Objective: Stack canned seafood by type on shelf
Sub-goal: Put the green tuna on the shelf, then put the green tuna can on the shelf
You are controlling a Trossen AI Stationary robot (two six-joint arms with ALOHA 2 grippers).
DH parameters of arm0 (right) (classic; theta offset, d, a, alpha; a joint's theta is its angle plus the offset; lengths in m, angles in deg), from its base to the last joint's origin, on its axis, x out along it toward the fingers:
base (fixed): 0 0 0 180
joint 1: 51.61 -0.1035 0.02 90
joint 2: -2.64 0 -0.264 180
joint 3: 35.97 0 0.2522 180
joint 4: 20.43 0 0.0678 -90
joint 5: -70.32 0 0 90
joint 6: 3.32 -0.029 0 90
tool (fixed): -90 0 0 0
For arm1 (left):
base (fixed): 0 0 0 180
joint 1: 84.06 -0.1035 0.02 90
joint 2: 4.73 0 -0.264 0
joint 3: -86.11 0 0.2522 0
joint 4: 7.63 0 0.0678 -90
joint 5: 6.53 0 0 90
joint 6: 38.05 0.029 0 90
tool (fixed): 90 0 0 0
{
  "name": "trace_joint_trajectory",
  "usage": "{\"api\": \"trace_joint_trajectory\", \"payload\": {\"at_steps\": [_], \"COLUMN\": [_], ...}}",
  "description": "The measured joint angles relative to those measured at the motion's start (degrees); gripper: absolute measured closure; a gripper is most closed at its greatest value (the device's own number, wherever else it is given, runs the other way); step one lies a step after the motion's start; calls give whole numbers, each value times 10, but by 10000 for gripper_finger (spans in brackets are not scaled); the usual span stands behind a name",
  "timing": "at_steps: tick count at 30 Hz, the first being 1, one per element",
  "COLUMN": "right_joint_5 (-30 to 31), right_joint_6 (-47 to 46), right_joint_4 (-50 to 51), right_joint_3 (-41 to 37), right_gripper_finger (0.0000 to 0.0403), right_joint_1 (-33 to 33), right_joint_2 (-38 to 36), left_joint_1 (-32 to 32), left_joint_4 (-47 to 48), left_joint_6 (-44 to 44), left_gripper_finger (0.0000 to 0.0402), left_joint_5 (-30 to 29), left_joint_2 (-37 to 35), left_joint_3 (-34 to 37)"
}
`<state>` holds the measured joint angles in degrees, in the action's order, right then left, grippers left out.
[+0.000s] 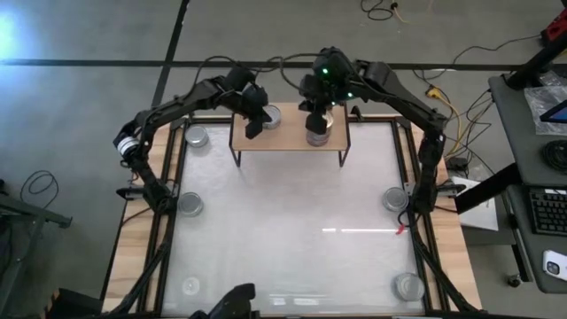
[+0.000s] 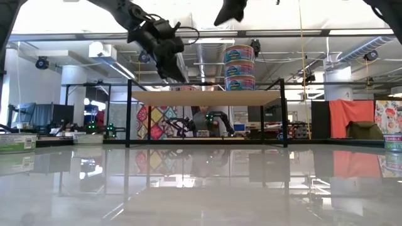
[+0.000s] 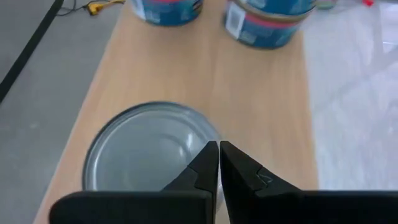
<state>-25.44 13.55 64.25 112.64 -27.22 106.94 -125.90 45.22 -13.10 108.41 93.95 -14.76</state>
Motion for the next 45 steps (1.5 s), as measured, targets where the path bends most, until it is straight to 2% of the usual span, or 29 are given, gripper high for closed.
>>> {"api": "trace_joint_trajectory", "payload": {"at_steps": [3, 8, 10, 14, 21, 28, 31, 38, 42, 45], "right_joint_5": [9, 101, 120, 124, 168, 169, 169, 168, 168, 178], "right_joint_6": [5, -7, -21, -47, -80, -119, -140, -203, -282, -346], "right_joint_4": [3, 23, 33, 45, 79, 96, 98, 121, 173, 190], "right_joint_3": [0, 0, 0, 0, 0, -1, -1, -8, -51, -108], "right_gripper_finger": [385, 385, 385, 385, 385, 385, 385, 385, 385, 385], "right_joint_1": [-30, -77, -89, -103, -110, -119, -137, -222, -283, -331], "right_joint_2": [-15, -42, -52, -61, -64, -63, -63, -60, -58, -60], "left_joint_1": [0, -2, -4, -5, -5, 3, 11, 67, 140, 212], "left_joint_4": [0, -3, 0, 11, 21, 23, 14, 7, -33, -129], "left_joint_6": [0, 16, 29, 47, 59, 47, 30, -27, -55, -110], "left_gripper_finger": [401, 401, 401, 401, 401, 401, 401, 401, 401, 401], "left_joint_5": [-6, -60, -77, -102, -106, -112, -81, 60, 71, 71], "left_joint_2": [10, 15, 14, 13, 9, -26, -72, -185, -245, -289], "left_joint_3": [0, 0, -1, -4, -4, 0, 0, 14, 85, 168]}}
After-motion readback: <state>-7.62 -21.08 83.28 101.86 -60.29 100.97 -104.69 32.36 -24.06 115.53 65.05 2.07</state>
